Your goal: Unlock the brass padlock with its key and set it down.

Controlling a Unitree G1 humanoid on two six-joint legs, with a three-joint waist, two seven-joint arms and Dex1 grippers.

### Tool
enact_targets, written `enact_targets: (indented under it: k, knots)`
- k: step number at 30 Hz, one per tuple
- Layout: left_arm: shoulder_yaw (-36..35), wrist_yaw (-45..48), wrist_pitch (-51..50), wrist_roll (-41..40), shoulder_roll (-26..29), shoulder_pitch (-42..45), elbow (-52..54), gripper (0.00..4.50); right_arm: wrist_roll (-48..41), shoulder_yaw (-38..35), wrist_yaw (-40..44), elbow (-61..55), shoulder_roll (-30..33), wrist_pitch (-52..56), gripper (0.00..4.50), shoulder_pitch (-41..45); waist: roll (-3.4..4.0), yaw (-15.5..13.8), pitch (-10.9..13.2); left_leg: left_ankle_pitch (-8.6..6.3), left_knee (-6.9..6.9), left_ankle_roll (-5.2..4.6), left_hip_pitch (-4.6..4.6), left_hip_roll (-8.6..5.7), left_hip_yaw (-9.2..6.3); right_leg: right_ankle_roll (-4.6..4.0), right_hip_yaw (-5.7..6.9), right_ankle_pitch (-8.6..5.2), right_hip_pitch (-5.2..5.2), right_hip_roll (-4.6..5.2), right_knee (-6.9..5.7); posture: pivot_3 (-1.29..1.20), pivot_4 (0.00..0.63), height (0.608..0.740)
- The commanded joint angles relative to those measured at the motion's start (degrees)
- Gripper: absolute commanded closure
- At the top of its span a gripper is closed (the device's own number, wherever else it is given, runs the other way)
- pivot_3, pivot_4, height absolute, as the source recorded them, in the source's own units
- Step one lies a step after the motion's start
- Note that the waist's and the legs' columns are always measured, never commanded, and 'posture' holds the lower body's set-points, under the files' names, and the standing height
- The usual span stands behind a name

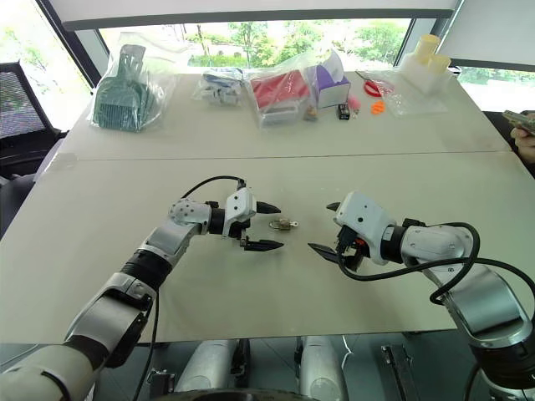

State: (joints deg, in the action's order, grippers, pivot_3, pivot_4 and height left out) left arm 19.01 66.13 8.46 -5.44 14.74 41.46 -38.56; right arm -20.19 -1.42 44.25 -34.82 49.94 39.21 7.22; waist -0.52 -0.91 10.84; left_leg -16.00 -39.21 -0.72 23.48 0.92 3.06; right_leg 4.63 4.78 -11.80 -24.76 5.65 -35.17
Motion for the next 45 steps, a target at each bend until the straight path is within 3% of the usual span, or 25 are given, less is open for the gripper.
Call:
enact_targets:
  k: [1, 9, 12, 18, 21, 24, 33, 44, 45]
  knots:
    - [-0.7, -0.1, 4.2, 1.7, -1.2, 2.5, -4.9, 0.06, -0.6, -2.9, -0.7, -2.7, 0.4, 0.2, 0.00, -0.3, -0.01, -0.1, 0.0, 0.00, 0.00, 0.00, 0.00, 0.01, -0.01, 0.00, 0.00, 0.00, 0.01, 0.01, 0.00, 0.00, 0.150, 0.740]
    - [-0.8, 0.0, 8.3, 3.4, -3.3, 4.8, -11.5, 0.06, -0.6, -3.1, -1.3, -3.5, 0.4, 0.8, 0.00, -0.5, -0.02, -0.8, 0.0, 0.00, -0.05, 0.00, -0.03, 0.02, -0.03, -0.01, 0.00, 0.00, 0.06, 0.03, 0.00, 0.00, 0.150, 0.740]
    - [-0.9, -0.1, 9.2, 3.9, -3.7, 5.3, -13.0, 0.83, -0.6, -3.1, -1.4, -3.4, 0.5, 0.8, 0.00, -0.3, -0.02, -1.4, 0.0, 0.00, -0.06, 0.00, -0.04, 0.02, -0.02, -0.02, 0.00, 0.00, 0.07, 0.03, 0.00, 0.00, 0.150, 0.740]
    - [-1.1, -0.1, 10.2, 4.5, -4.3, 5.6, -14.1, 3.75, -0.1, -2.2, -1.1, -3.4, 0.8, 0.7, 0.00, -0.1, -0.02, -1.4, 0.0, 0.00, -0.12, -0.01, -0.06, 0.03, -0.04, -0.06, 0.02, 0.01, 0.10, 0.03, -0.01, 0.00, 0.150, 0.740]
    - [-1.2, -0.3, 10.0, 4.8, -4.3, 5.6, -14.2, 3.77, 1.9, -0.6, -1.4, -2.9, 1.0, -0.9, 0.00, 0.2, -0.02, -1.4, 0.0, 0.00, -0.12, -0.01, -0.06, 0.03, -0.04, -0.06, 0.02, 0.01, 0.11, 0.03, -0.01, 0.00, 0.150, 0.740]
    - [-1.8, 0.5, 9.0, 4.1, -3.4, 5.6, -12.6, 3.77, 9.1, 3.8, -2.4, -1.1, 2.0, -7.4, 0.00, 0.7, -0.02, -1.4, 0.0, 0.00, -0.12, -0.01, -0.07, 0.02, -0.04, -0.06, 0.02, 0.01, 0.11, 0.03, -0.01, 0.00, 0.150, 0.740]
    - [-6.2, 7.3, -8.7, -4.5, 3.0, 2.7, 9.7, 3.77, 33.6, 16.2, -10.0, 8.6, -0.8, -31.0, 0.00, 6.4, -0.02, -1.2, 0.0, 0.00, -0.04, 0.00, 0.01, 0.01, 0.01, -0.01, 0.02, 0.02, -0.05, -0.07, -0.07, 0.00, 0.150, 0.740]
    - [-6.7, 6.4, -16.0, -6.3, 5.3, -0.1, 19.5, 3.77, 42.0, 19.2, -10.5, 15.8, -7.7, -39.5, 0.00, 11.9, -0.02, -1.2, 0.0, 0.01, -0.08, -0.01, 0.00, -0.02, 0.04, -0.02, 0.01, 0.02, 0.01, -0.06, -0.05, 0.00, 0.150, 0.740]
    - [-6.7, 6.2, -16.2, -6.3, 5.3, -0.3, 19.9, 3.77, 42.2, 19.2, -10.4, 16.1, -8.0, -39.9, 0.25, 12.1, -0.02, -1.2, 0.0, 0.01, -0.08, 0.00, 0.00, -0.01, 0.04, -0.02, 0.01, 0.02, 0.01, -0.07, -0.05, 0.00, 0.150, 0.740]
